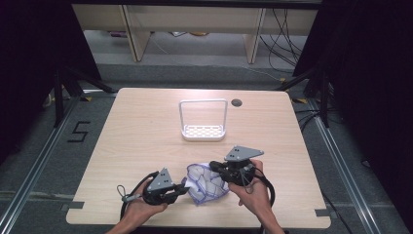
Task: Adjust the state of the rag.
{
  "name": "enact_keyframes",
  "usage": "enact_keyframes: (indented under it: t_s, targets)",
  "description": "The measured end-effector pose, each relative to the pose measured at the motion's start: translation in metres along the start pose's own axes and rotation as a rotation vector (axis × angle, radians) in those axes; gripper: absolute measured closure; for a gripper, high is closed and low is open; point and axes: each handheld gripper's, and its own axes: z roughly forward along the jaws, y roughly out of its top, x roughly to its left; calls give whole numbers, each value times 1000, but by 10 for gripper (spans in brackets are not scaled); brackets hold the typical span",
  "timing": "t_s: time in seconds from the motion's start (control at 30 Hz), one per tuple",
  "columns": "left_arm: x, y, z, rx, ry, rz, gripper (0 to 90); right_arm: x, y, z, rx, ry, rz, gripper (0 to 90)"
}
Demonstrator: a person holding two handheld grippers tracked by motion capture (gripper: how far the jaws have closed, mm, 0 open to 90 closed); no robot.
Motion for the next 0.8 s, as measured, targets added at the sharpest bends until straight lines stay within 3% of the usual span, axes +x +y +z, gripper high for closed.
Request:
enact_keyframes:
  t_s: [0.07, 0.13, 0.17, 0.23, 0.27, 0.3, 0.37, 0.4, 0.43, 0.47, 0.53, 0.6, 0.63, 0.67, 0.7, 0.8]
  targets:
    - [-1, 5, -11, -2, -46, 0, 840, -3, 1, -7, -13, -10, -5, 878]
    - [-1, 11, -25, -3, -66, 19, 840, -5, 3, -17, -24, -25, 21, 878]
    - [0, 15, -33, -17, -97, 15, 841, -8, 3, -20, -46, -29, 13, 878]
    - [1, 20, -46, -29, -117, -2, 844, -10, 3, -31, -49, -31, 56, 878]
    - [3, 23, -53, -23, -150, -9, 843, -13, 4, -34, -56, -31, 31, 878]
    - [5, 27, -62, -29, -171, -16, 843, -15, 4, -40, -54, -35, 49, 878]
    - [7, 32, -71, -46, -193, -29, 844, -19, 3, -47, -72, -40, 64, 879]
    - [9, 35, -74, -41, -194, -31, 843, -22, 3, -49, -89, -34, 46, 879]
    - [12, 38, -76, -38, -183, -35, 843, -22, 2, -53, -75, -50, 71, 879]
    - [17, 39, -75, -32, -173, -43, 842, -24, 1, -51, -86, -45, 58, 879]
    - [36, 39, -67, -13, -148, -59, 841, -29, -1, -49, -55, -80, 49, 879]
    - [54, 37, -55, 5, -78, -65, 840, -37, -6, -37, -23, -80, 76, 879]
    - [66, 33, -42, 25, -53, -77, 840, -40, -8, -32, -4, -90, 81, 879]
    - [72, 32, -35, 36, -38, -73, 840, -44, -11, -19, 28, -95, 116, 879]
    - [76, 30, -28, 48, -21, -75, 840, -49, -12, -13, 48, -97, 93, 879]
    - [90, 24, -3, 104, 0, -88, 834, -60, -15, 12, 102, -122, 84, 879]
